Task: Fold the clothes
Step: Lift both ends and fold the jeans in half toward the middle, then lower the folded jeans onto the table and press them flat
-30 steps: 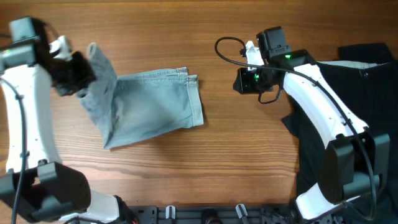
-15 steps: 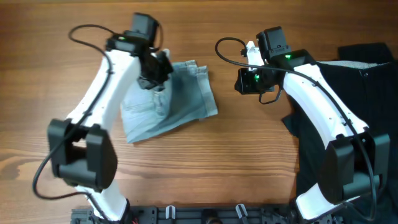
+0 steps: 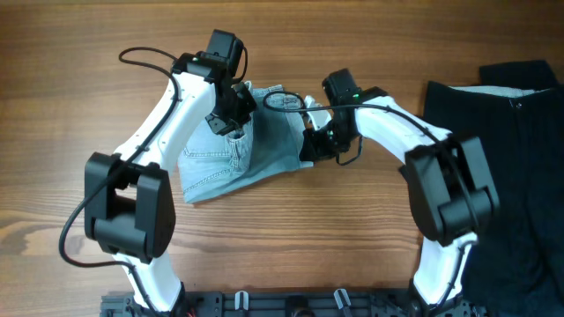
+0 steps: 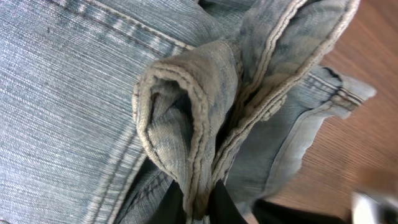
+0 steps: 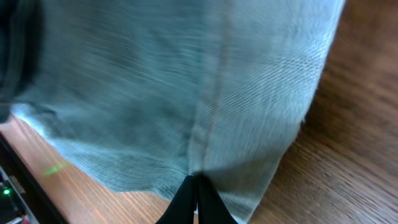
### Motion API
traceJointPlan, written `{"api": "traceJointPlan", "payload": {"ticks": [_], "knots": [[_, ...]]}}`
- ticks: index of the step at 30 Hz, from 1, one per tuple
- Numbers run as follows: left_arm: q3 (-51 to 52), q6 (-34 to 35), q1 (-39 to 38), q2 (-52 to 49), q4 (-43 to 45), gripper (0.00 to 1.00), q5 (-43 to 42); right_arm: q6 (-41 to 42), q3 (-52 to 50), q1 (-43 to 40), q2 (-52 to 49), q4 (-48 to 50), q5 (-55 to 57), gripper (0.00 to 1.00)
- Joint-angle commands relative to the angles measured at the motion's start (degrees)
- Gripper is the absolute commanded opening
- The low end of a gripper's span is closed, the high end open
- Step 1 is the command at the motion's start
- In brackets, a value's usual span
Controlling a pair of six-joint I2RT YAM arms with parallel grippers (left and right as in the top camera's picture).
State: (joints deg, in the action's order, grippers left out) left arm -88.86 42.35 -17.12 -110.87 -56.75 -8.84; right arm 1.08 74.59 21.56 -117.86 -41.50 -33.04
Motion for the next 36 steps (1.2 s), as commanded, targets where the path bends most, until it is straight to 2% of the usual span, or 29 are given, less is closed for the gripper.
{"api": "traceJointPlan", "payload": {"ticks": [1,3,5,10,15,16,17,18,19,21,24,26,28,30,32,33,36], "knots": [[-0.09,-0.07,0.52,6.21,0.39,0.06,-4.94,2.05,-0.39,-1.84,-1.55,-0.13,-1.57,0.05],[-0.09,0.15,0.50,8.00,2.64,0.06,-10.56,2.08,-0.39,-2.16,-1.55,-0.50,-1.53,0.05],[-0.09,1.92,0.17,8.76,4.09,0.06,-12.61,2.08,-0.39,-2.14,-1.55,-0.98,-1.33,0.05],[-0.07,4.63,-3.02,6.78,5.81,0.06,-11.45,2.08,-0.42,-2.14,-1.57,-1.42,-1.07,0.05],[-0.07,7.56,-7.30,2.40,8.28,0.12,-5.97,2.14,-0.42,-2.14,-1.57,-1.79,0.20,0.06],[-0.07,7.85,-8.02,1.40,8.63,0.18,-4.81,2.12,-0.42,-2.14,-1.57,-1.79,0.26,0.13],[-0.07,7.85,-8.50,0.81,8.96,0.19,-3.34,2.12,-0.42,-2.14,-1.57,-1.77,0.24,0.25],[-0.07,7.82,-8.61,0.50,9.03,0.22,-1.64,2.12,-0.39,-2.14,-1.55,-1.79,0.22,0.32],[-0.07,7.76,-8.59,0.48,8.98,0.25,-0.37,2.12,-0.39,-2.14,-1.49,-1.99,0.22,0.35],[-0.07,7.19,-7.52,0.94,9.01,0.40,1.36,2.14,-0.15,-2.25,-0.59,-3.19,2.10,0.35],[-0.15,3.15,-4.55,2.56,8.79,0.63,1.20,2.47,1.07,-2.91,3.63,-7.10,6.34,0.34],[-0.20,0.11,-1.62,4.79,8.48,0.65,0.48,2.67,1.51,-3.13,8.37,-9.86,9.97,0.35],[-0.20,-4.28,1.31,7.39,7.61,0.66,-0.74,7.10,1.53,-3.13,14.25,-12.24,15.69,0.37],[-0.20,-9.68,4.37,9.46,4.26,0.72,-0.70,9.27,1.53,-3.13,20.02,-12.90,17.38,0.39],[-0.17,-13.18,6.36,9.64,0.94,0.72,-0.74,9.14,1.53,-3.10,23.37,-11.63,15.52,0.38],[0.02,-15.93,7.17,9.38,-0.72,0.71,-0.79,7.58,1.53,-2.99,24.70,-10.40,12.11,0.31],[2.69,-25.68,8.00,8.52,-2.23,0.52,-5.57,6.80,1.44,-2.89,24.24,-7.39,6.43,0.18]]}}
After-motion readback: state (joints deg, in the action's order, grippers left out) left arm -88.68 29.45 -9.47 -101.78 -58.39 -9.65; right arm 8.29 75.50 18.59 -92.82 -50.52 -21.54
